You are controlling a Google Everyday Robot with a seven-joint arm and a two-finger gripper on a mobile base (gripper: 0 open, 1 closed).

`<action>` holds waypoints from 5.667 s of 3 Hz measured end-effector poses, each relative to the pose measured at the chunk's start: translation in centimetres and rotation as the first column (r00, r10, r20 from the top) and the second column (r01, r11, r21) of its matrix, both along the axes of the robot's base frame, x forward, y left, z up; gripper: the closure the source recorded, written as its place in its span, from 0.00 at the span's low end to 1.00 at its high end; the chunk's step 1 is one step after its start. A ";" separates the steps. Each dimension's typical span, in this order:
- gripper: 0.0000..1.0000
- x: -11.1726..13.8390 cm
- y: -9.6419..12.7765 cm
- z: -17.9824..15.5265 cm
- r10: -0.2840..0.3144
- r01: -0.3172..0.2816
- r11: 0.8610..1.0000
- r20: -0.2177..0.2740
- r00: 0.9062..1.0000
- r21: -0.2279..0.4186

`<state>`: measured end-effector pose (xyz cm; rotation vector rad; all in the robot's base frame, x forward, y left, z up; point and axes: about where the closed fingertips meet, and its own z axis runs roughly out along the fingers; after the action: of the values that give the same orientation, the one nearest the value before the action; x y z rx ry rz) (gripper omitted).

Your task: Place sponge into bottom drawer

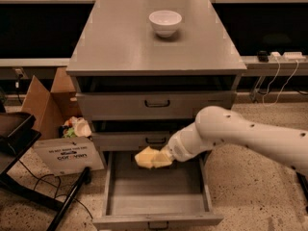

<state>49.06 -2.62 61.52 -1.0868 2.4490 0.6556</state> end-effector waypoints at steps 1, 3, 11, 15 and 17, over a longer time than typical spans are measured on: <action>1.00 -4.5 0.1 -9.0 -0.054 0.060 0.997 -0.113 0.992 0.049; 1.00 -6.3 1.5 -21.3 -0.142 0.181 0.974 -0.254 0.957 0.137; 0.19 1.5 6.8 -33.5 -0.240 0.401 0.885 -0.505 0.829 0.236; 0.00 -3.6 4.7 -22.4 -0.285 0.420 0.879 -0.458 0.842 0.225; 0.00 -14.9 3.6 -12.8 -0.257 0.342 0.938 -0.550 0.794 0.054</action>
Offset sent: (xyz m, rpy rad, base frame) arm -0.0870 0.0058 -0.1980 0.1421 0.2008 -0.1531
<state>34.18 0.97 48.68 -0.4625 2.8836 1.1410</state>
